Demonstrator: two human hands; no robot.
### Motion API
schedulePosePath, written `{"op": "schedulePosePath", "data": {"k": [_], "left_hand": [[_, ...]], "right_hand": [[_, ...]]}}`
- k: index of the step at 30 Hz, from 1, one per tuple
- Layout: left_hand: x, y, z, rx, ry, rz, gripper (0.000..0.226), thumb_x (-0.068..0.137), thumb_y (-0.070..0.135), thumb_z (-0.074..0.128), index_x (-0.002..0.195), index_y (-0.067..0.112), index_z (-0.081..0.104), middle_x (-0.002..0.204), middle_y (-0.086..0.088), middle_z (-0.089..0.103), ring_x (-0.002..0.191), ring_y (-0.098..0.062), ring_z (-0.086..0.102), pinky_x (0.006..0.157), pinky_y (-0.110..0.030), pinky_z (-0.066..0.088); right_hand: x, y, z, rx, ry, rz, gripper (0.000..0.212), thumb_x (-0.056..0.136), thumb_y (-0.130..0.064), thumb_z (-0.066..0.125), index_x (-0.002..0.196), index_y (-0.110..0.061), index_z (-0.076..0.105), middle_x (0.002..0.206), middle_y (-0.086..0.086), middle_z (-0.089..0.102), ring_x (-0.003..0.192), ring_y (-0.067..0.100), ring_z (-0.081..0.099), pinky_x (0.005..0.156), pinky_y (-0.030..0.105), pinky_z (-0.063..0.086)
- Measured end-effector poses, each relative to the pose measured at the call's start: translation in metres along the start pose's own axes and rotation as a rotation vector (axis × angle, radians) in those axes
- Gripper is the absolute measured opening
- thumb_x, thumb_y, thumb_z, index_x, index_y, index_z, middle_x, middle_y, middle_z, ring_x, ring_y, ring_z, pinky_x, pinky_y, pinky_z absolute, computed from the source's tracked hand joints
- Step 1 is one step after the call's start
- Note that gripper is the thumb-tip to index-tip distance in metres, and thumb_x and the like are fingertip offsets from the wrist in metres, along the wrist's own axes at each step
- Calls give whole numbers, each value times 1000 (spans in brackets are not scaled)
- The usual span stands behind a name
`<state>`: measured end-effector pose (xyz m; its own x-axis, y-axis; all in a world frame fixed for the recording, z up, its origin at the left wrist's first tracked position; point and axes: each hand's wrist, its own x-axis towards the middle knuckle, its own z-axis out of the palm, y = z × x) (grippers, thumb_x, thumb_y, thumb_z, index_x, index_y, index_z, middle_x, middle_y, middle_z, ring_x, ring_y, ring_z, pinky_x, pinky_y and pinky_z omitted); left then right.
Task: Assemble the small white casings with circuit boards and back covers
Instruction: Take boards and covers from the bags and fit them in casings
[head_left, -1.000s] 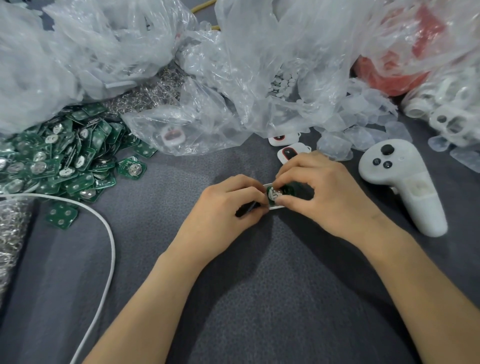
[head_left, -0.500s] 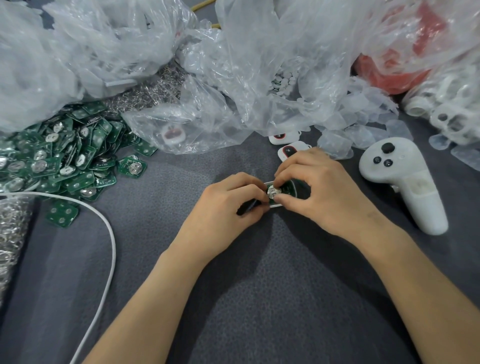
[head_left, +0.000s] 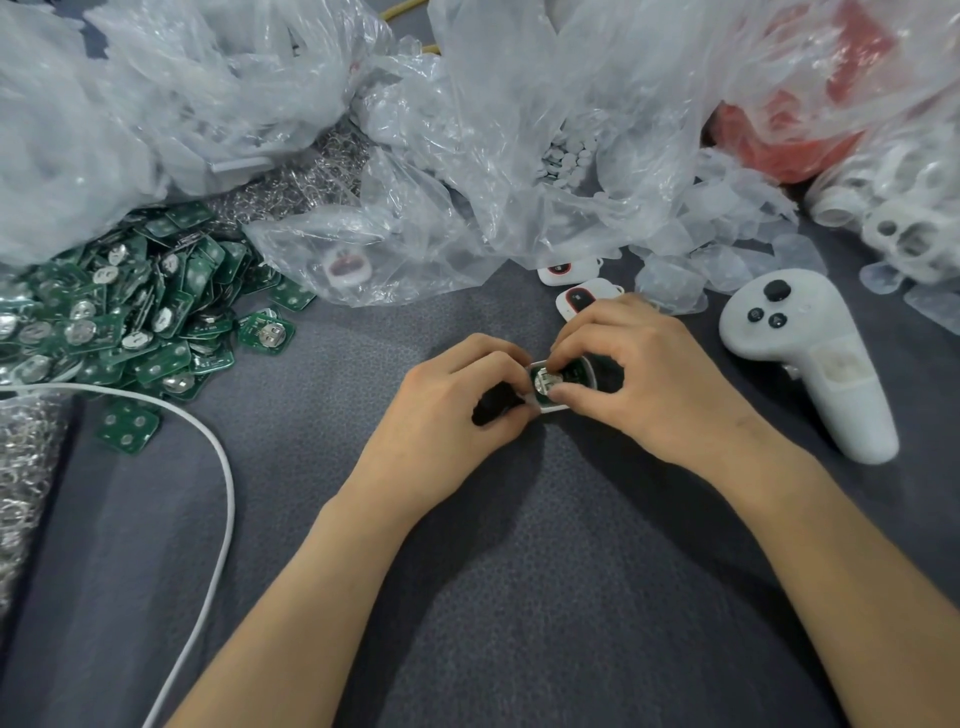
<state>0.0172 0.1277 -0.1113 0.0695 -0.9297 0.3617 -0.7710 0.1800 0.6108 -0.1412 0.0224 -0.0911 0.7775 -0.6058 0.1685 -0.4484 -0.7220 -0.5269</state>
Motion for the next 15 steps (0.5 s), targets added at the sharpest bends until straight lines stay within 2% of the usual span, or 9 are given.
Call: {"op": "schedulePosePath", "data": {"k": [7, 11, 13, 15], "left_hand": [[-1, 1, 0, 32, -42, 1, 20, 81, 12, 76, 100, 15, 74, 107, 0, 64, 94, -13, 63, 83, -25, 48], [0, 2, 1, 16, -58, -24, 20, 81, 11, 76, 100, 14, 75, 109, 0, 64, 98, -13, 63, 86, -26, 48], [0, 3, 0, 19, -59, -33, 19, 81, 11, 76, 99, 14, 75, 109, 0, 64, 98, -13, 63, 87, -26, 48], [0, 3, 0, 23, -62, -37, 18, 81, 12, 76, 99, 14, 75, 110, 0, 64, 99, -13, 63, 87, -26, 48]], "right_hand": [[1, 3, 0, 54, 1, 56, 15, 74, -24, 79, 86, -20, 73, 97, -9, 63, 96, 7, 49, 83, 7, 29], [1, 5, 0, 221, -12, 143, 12, 73, -23, 80, 84, -24, 74, 96, -11, 65, 97, 6, 54, 86, 19, 38], [-1, 7, -3, 288, -36, 168, 14, 76, -25, 77, 89, -30, 75, 98, -15, 66, 95, -2, 54, 80, 14, 38], [-4, 9, -6, 299, -49, 184, 25, 78, -28, 75, 101, -36, 71, 99, -19, 65, 87, -12, 52, 71, 5, 34]]}}
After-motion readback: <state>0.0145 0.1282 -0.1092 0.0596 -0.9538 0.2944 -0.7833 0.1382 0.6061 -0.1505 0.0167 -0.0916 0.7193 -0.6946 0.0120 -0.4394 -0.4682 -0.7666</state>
